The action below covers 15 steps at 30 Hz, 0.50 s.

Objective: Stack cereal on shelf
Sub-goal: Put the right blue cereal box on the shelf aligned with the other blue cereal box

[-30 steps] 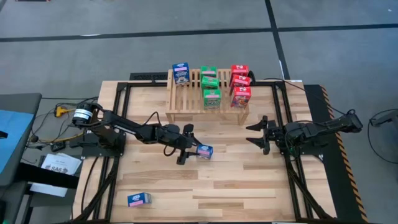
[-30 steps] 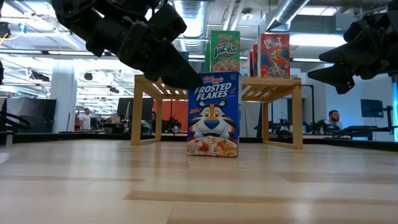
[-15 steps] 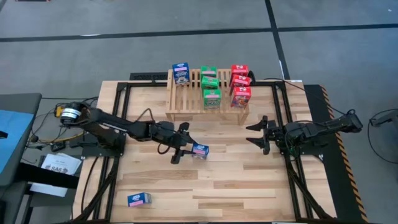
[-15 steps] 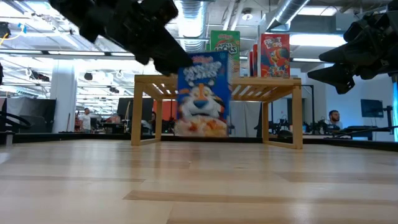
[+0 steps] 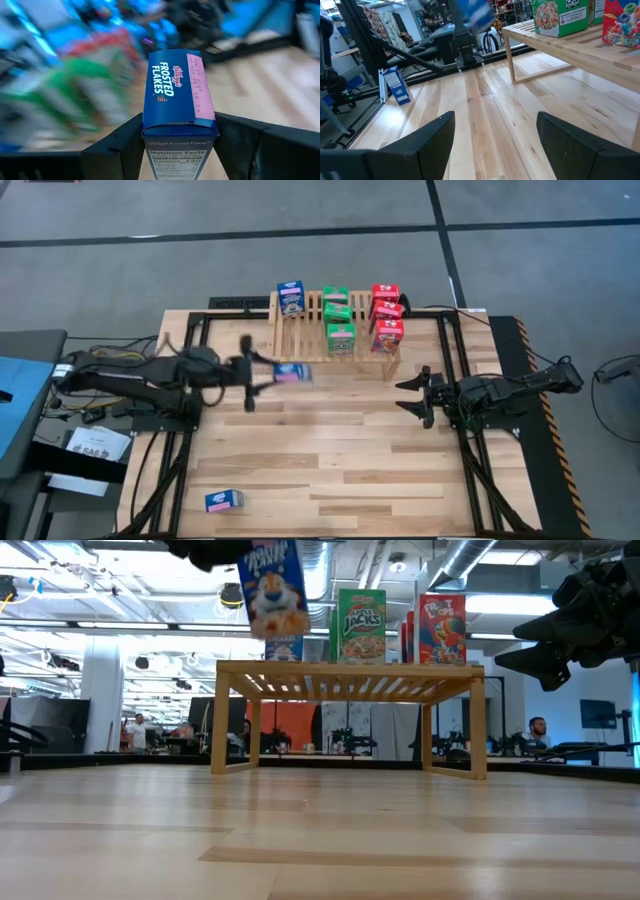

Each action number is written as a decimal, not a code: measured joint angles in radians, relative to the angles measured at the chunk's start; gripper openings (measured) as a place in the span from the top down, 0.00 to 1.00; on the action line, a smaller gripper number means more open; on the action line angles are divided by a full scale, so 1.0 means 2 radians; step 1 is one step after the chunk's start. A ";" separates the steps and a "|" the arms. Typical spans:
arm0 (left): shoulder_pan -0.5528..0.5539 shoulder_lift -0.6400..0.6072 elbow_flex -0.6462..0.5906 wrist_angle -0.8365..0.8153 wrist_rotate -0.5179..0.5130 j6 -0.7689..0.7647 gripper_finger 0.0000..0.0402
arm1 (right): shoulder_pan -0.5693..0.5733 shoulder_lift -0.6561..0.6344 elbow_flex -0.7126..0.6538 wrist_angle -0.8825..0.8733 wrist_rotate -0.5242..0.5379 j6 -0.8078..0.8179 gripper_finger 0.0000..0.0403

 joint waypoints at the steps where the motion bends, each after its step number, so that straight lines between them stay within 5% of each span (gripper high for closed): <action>1: 0.010 -0.015 0.001 0.000 -0.010 0.017 0.53 | 0.000 0.000 0.000 0.000 0.000 0.000 0.24; 7: 0.102 -0.042 0.043 -0.028 -0.033 0.081 0.53 | 0.000 0.000 0.000 0.000 0.000 0.000 0.24; 15: 0.240 0.040 0.178 -0.172 0.119 0.077 0.53 | 0.000 0.000 0.000 0.000 0.000 0.000 0.24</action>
